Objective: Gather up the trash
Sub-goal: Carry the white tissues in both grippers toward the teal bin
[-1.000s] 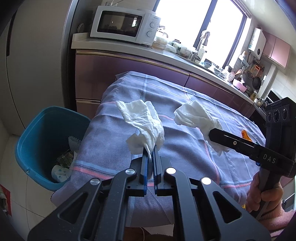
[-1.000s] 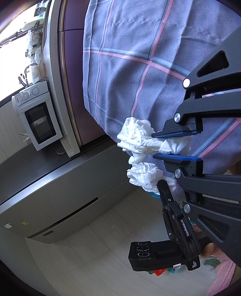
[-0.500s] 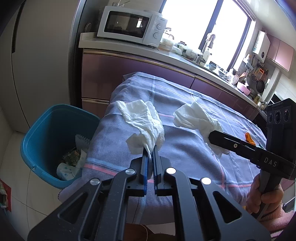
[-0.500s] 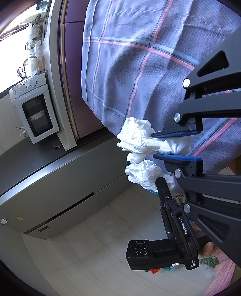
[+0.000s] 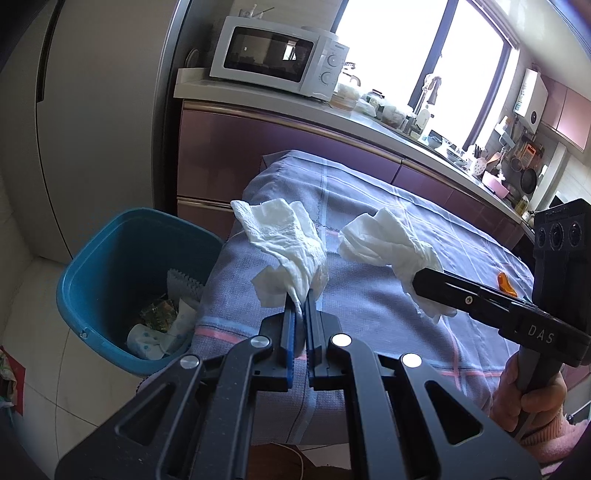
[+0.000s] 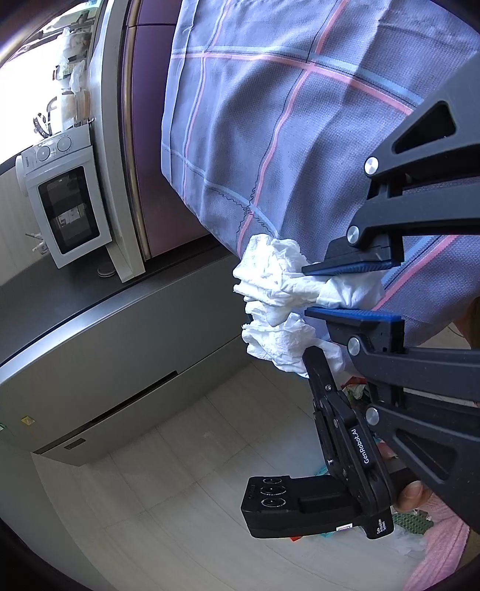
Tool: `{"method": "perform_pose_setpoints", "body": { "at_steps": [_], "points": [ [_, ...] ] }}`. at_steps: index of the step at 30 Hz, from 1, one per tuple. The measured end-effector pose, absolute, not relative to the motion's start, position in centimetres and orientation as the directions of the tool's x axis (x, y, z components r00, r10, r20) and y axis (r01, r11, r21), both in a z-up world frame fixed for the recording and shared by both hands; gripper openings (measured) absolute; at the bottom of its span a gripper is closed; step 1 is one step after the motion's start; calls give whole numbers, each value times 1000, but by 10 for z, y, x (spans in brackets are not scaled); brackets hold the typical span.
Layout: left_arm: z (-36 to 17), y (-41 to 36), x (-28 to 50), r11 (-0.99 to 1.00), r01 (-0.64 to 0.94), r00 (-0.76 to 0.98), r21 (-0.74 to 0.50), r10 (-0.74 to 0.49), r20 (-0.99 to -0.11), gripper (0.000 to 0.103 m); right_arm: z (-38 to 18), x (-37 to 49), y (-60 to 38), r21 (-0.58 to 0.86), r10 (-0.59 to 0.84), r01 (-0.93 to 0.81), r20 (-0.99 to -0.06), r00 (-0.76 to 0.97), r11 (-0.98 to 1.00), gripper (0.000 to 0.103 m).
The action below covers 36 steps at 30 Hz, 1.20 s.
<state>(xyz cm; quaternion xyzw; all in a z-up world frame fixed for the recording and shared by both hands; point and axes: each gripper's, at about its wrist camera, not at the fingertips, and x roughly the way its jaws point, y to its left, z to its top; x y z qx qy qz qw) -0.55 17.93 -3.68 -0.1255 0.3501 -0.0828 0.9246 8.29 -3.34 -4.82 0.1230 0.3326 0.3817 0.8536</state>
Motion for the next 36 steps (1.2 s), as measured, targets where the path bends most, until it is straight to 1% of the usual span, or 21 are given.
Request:
{"method": "perform_pose_setpoints", "body": {
  "at_steps": [18, 36],
  "points": [
    [-33, 204, -10, 958, 5, 761, -285, -189, -621, 5, -47, 86, -13, 455, 754, -606, -473, 456, 652, 15],
    [-31, 215, -13, 958, -26, 770, -284, -162, -618, 5, -44, 90, 0, 439, 763, -633, -475, 439, 638, 15]
  ]
}}
